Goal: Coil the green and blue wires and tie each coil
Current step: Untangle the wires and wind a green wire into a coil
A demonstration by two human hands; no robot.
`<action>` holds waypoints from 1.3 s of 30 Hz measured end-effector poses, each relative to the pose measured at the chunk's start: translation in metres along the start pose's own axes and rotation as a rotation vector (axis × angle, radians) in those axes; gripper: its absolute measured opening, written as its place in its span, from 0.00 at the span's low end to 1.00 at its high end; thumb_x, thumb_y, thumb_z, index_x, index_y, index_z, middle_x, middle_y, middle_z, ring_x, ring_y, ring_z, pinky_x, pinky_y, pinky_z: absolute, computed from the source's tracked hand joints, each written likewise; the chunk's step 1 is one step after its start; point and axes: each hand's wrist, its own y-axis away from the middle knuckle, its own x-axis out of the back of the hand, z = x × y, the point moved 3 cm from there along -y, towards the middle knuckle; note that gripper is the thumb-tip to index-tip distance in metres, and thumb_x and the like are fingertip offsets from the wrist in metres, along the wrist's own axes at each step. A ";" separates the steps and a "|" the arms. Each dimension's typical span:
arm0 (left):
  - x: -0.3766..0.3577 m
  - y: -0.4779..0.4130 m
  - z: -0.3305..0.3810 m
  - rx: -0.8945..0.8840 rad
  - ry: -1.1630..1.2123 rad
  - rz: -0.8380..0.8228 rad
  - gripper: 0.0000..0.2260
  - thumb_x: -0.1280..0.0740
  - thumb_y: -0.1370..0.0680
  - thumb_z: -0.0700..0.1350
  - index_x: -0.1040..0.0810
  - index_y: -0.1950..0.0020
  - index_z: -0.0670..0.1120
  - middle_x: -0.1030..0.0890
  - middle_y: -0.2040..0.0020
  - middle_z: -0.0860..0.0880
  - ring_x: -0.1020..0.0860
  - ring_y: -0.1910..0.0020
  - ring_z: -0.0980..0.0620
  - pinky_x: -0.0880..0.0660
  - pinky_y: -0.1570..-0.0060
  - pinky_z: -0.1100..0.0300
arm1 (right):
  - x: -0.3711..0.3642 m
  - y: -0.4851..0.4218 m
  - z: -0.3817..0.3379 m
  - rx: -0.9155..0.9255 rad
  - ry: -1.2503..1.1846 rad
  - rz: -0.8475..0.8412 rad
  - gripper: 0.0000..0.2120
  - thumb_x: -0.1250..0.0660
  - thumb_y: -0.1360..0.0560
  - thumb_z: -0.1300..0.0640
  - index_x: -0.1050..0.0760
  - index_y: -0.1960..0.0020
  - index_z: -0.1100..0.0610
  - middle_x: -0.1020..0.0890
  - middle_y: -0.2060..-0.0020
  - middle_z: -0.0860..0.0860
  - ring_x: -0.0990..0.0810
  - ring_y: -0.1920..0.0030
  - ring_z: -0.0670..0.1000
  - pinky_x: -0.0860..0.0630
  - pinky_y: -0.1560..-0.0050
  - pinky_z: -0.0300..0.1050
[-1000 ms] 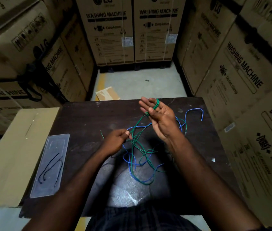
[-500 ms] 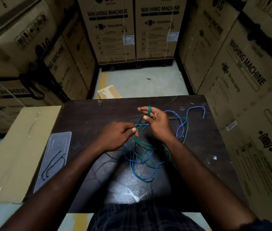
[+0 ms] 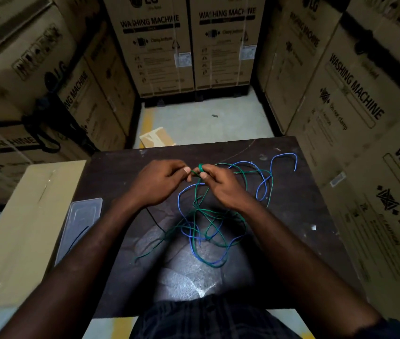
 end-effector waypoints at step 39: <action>-0.043 -0.021 -0.057 0.235 0.381 0.149 0.16 0.39 0.25 0.58 0.22 0.66 0.50 0.19 0.66 0.50 0.24 0.65 0.58 0.27 0.58 0.55 | -0.004 0.019 -0.044 -0.224 -1.035 -0.353 0.11 0.42 0.25 0.63 0.27 0.46 0.65 0.15 0.54 0.57 0.17 0.61 0.51 0.23 0.52 0.39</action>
